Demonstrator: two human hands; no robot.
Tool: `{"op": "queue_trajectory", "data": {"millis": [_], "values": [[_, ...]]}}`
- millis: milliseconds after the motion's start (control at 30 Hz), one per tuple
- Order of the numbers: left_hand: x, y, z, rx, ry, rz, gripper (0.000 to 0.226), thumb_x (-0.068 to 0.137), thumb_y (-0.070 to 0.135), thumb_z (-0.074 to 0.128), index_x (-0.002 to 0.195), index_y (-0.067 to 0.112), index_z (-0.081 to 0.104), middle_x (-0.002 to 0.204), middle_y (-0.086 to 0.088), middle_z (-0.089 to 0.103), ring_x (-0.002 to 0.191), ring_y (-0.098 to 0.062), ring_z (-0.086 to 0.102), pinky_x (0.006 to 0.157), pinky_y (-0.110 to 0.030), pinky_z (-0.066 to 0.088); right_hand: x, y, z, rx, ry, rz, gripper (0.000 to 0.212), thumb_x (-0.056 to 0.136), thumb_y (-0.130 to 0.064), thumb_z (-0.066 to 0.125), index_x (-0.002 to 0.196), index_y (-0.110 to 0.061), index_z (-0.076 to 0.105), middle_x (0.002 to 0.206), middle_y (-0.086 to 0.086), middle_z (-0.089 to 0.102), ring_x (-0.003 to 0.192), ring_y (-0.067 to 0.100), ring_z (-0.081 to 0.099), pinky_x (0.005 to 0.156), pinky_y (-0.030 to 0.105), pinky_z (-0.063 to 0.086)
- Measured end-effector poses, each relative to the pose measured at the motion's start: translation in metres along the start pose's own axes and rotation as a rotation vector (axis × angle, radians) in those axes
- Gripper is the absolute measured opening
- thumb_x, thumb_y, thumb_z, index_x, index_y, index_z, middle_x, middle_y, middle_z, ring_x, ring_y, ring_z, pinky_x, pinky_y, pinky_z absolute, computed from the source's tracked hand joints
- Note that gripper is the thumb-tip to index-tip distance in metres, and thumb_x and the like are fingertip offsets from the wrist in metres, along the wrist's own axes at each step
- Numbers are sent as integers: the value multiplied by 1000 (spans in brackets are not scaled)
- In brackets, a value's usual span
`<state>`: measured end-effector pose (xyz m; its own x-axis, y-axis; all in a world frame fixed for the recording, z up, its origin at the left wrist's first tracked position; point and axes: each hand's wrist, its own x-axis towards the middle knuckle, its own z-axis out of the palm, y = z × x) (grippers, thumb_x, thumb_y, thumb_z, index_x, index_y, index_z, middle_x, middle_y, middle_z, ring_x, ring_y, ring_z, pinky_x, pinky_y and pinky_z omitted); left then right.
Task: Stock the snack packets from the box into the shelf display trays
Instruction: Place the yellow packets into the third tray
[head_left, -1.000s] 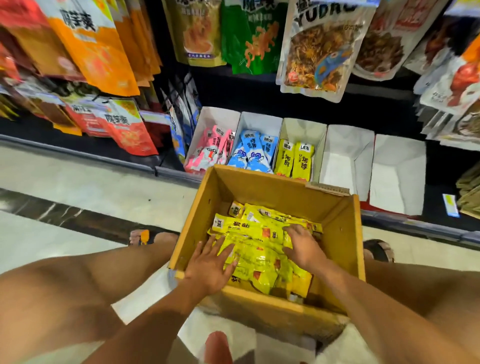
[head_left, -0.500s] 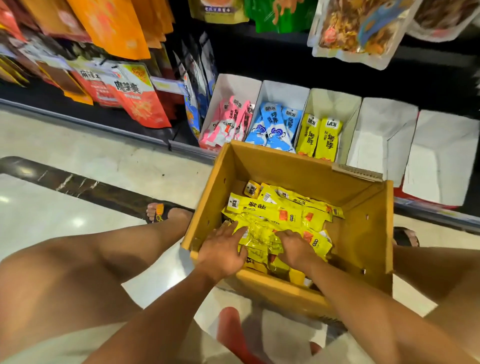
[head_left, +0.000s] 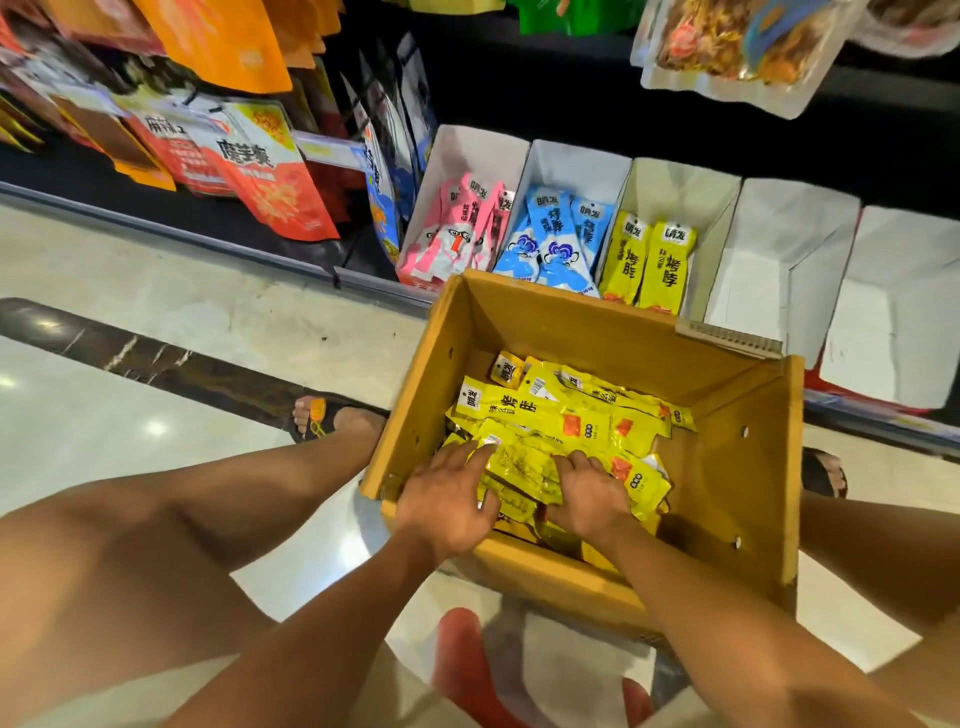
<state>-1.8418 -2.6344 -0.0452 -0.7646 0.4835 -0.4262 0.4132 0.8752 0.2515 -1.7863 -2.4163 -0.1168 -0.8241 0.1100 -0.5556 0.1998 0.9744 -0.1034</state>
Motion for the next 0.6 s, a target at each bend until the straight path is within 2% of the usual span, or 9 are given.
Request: {"op": "queue_trajectory", "data": {"millis": [133, 267, 333, 367, 400, 467, 600], "values": [[-3, 1, -1, 0, 57, 8, 67, 97, 57, 36, 158, 31, 24, 161, 5, 36, 148, -17, 33, 112, -39, 39, -10, 7, -14, 60, 45, 4, 81, 78, -61, 67, 145, -23, 41, 132, 2, 48, 125, 25, 49, 93, 40, 52], [2, 0, -1, -123, 4, -87, 71, 99, 63, 35, 159, 27, 26, 162, 3, 38, 147, -21, 38, 112, -41, 41, -22, 12, -33, 257, 94, 89, 88, 71, -58, 64, 149, -26, 39, 135, 1, 48, 127, 27, 52, 93, 39, 53], [7, -1, -3, -368, -30, -177, 67, 97, 69, 36, 152, 32, 40, 152, 5, 52, 139, -22, 50, 107, -42, 46, -28, 11, -41, 370, 147, 117, 89, 65, -61, 61, 146, -28, 43, 132, 0, 50, 124, 25, 55, 93, 39, 54], [11, 0, -6, -590, -31, -215, 59, 98, 67, 39, 144, 32, 51, 143, 5, 60, 133, -23, 56, 103, -39, 47, -31, 9, -45, 422, 175, 126, 89, 63, -63, 60, 144, -31, 45, 130, -1, 51, 122, 23, 56, 93, 38, 54], [14, 3, -11, -840, -18, -250, 47, 101, 61, 44, 132, 30, 61, 133, 3, 66, 128, -24, 60, 99, -37, 48, -34, 7, -49, 469, 205, 127, 88, 62, -65, 61, 143, -33, 46, 127, -3, 52, 118, 20, 58, 92, 37, 54], [17, 13, -27, -1236, -47, -320, 25, 104, 49, 51, 112, 30, 66, 122, 3, 69, 121, -23, 64, 95, -36, 49, -41, 0, -57, 536, 257, 121, 88, 62, -67, 62, 142, -35, 47, 126, -7, 52, 112, 17, 62, 90, 36, 55], [4, 31, -46, -1485, -174, -258, 20, 99, 46, 61, 111, 30, 63, 118, 11, 69, 111, -13, 66, 105, -44, 52, -56, -23, -69, 513, 349, 99, 85, 62, -71, 59, 138, -36, 50, 131, -16, 50, 113, 11, 62, 87, 36, 55]]}}
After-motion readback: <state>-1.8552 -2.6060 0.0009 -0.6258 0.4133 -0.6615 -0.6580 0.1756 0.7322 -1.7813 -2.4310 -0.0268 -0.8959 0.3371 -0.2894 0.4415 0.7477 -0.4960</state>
